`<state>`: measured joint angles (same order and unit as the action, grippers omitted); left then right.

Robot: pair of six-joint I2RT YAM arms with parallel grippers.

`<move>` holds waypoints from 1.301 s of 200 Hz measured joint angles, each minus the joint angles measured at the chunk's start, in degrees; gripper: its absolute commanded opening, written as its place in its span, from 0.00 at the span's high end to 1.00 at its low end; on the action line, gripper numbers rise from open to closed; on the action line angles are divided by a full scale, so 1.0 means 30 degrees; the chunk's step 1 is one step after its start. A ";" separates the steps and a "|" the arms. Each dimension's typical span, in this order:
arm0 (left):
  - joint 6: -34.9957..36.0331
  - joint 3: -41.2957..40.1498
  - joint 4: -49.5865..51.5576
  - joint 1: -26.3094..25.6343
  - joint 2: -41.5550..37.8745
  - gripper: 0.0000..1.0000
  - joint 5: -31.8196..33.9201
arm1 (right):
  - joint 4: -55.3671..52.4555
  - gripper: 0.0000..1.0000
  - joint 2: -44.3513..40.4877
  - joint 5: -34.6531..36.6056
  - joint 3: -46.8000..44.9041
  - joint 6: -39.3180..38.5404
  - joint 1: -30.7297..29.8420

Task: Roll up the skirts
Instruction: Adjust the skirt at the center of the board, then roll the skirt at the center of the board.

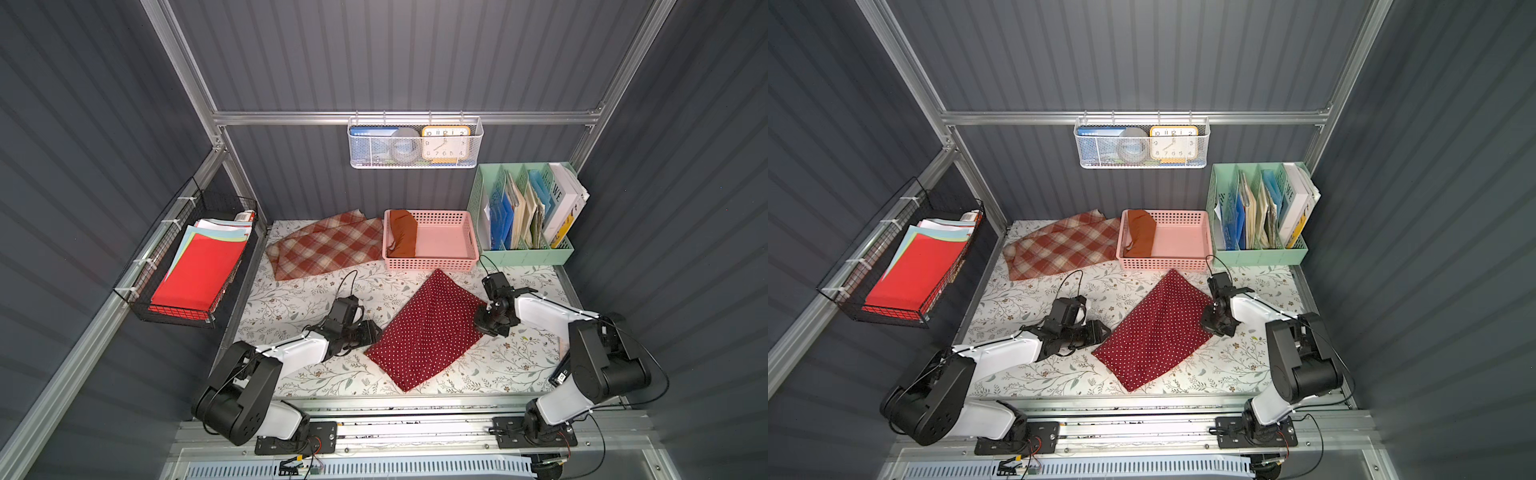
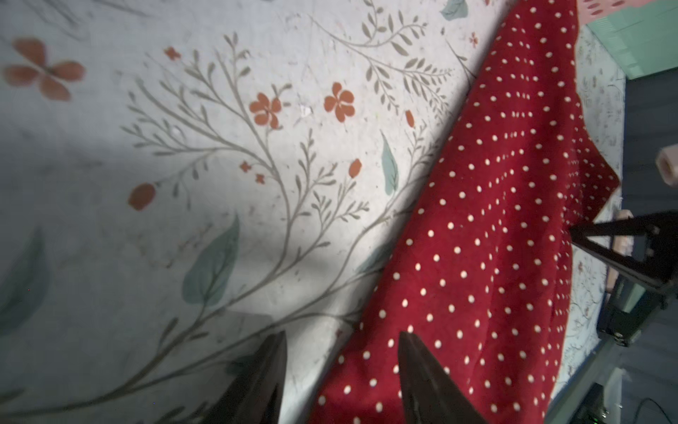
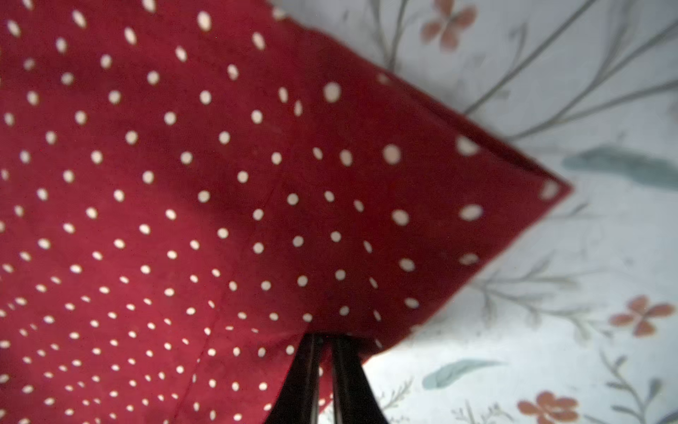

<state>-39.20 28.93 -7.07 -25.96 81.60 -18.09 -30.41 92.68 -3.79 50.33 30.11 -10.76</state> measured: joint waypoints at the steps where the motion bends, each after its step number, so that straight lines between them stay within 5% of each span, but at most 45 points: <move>1: -0.0066 -0.0029 -0.0051 -0.0036 -0.0007 0.55 -0.0022 | -0.0007 0.86 0.0058 0.0007 0.0058 -0.0029 0.0036; 37: -0.2222 -0.0896 -0.2506 -0.2492 0.0350 0.56 -0.1406 | -0.0233 0.85 0.2710 0.0124 0.3104 -0.1064 0.1122; 67: -0.3249 -0.1020 -0.3534 -0.4320 0.0495 0.45 -0.2062 | 0.0036 0.84 0.3577 0.0532 0.4226 -0.1566 0.1275; 160: -0.3249 -0.0882 -0.3344 -0.5231 0.0685 0.37 -0.2521 | 0.0262 0.83 0.4029 0.0874 0.4758 -0.2069 0.1268; 235: -0.2601 0.0940 -0.3781 -0.6011 0.3869 0.95 -0.4138 | 0.0663 0.80 0.3526 0.0605 0.4211 -0.2040 0.1260; 260: -0.2441 0.1792 -0.2244 -0.6142 0.3825 1.00 -0.4153 | 0.0539 0.67 0.2412 0.0780 0.3672 -0.1996 0.1049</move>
<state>-46.52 34.30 -13.80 -44.38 93.08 -30.55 -28.80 99.92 -1.45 61.34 24.12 -7.62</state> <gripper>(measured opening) 0.012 0.264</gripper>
